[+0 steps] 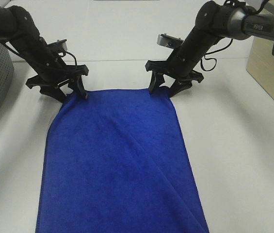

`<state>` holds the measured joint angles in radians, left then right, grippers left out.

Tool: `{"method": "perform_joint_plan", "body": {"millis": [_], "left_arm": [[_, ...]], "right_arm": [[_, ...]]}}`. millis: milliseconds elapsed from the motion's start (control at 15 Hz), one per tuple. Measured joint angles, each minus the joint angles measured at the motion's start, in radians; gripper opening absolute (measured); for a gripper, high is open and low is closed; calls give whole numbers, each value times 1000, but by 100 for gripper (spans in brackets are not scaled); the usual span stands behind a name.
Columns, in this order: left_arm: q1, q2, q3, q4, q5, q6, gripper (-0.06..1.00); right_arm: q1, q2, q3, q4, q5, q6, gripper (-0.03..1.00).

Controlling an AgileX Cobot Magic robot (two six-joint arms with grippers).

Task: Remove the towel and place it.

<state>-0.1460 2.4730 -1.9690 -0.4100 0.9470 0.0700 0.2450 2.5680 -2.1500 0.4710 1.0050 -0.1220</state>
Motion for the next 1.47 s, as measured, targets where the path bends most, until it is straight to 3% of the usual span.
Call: {"method": "perform_joint_plan", "body": {"millis": [333,533,733,933,1067,1467], "left_arm": [[-12,1,0,-18,-12,6,59],[-12,2,0,-9,-12,6,53],[-12,5,0,3,-12,16,35],[-12,11,0,6,-12,85,6],[-12,11,-9,11,-12,141,1],[-18,12,-101,48,-48,199,1]], "right_arm": [[19,3,0,-3,-17,0,62],[22,3,0,-21,-19,0,56],[22,5,0,-44,-30,0,35],[22,8,0,-83,-37,0,5],[24,1,0,-140,-42,0,2],[25,-18,-36,-303,-108,-24,2]]}}
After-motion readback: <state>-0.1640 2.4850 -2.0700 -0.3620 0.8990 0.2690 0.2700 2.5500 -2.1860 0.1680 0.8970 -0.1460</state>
